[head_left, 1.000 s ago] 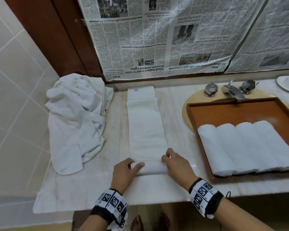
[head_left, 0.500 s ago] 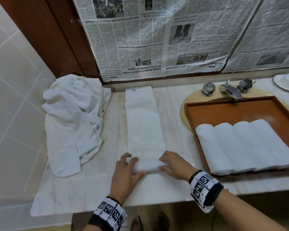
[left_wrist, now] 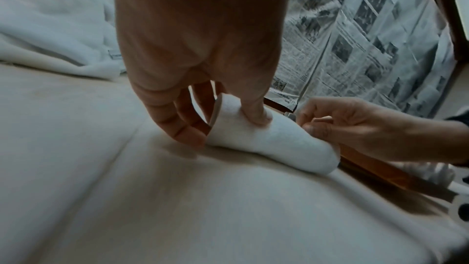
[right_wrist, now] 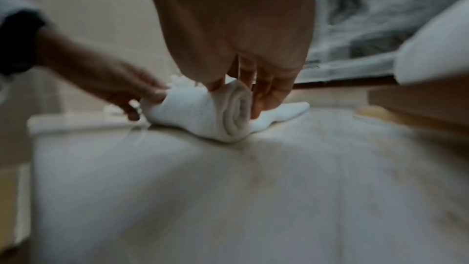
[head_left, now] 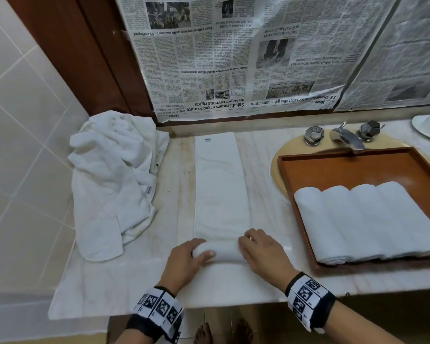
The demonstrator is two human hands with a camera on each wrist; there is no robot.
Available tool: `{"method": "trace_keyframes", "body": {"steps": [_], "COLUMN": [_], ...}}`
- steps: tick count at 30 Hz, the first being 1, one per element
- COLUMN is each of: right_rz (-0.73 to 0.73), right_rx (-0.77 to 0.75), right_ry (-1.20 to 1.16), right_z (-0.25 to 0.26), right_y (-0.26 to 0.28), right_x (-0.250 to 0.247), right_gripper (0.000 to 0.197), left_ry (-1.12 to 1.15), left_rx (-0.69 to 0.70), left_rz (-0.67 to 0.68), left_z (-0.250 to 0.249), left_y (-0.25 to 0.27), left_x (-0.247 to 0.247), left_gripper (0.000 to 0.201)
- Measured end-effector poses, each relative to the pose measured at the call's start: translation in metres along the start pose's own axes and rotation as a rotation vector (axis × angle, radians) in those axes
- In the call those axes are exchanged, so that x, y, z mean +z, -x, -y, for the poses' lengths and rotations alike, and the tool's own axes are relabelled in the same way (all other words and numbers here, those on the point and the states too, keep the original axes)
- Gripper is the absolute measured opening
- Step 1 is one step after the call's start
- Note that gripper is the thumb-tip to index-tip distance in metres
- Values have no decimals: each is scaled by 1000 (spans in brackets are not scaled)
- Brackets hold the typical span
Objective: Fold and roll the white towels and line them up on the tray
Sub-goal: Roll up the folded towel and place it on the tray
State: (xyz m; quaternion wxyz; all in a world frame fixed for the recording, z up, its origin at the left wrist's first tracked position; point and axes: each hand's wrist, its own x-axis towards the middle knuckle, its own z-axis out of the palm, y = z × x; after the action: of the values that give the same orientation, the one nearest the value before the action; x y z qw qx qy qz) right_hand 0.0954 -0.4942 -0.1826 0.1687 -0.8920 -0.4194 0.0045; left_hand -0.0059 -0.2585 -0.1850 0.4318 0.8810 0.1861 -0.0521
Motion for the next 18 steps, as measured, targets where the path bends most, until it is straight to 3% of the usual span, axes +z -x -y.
{"method": "trace_keyframes", "body": {"steps": [3,5,8,13,16,18], "right_rz": [127,194,306,430,571,582], "right_rx": [-15,-15,55,139,257,284], "right_ry": [25,42,-109,-294,-426,-504], "right_z": [-4,-8,-11,-12,-21,-28], "right_y": [5,5,-4,-25,-33,-32], "right_x": [4,4,-2,-11,-14,-16], "right_gripper": [51,54,51,41,50,55], "left_ry": [-72,-78,-127,-256,-372,-424], "left_rx": [-56,-110,-134,114,214,204], "left_rz": [36,70,65,-87,-45,-16], "left_z": [-4,-5,-7,-11,-8,-5], "left_y": [-4,-8,-11,-1,9,11], "left_x": [-4,-7,-4,5,7,8], "left_gripper": [36,42,47,33,53,62]}}
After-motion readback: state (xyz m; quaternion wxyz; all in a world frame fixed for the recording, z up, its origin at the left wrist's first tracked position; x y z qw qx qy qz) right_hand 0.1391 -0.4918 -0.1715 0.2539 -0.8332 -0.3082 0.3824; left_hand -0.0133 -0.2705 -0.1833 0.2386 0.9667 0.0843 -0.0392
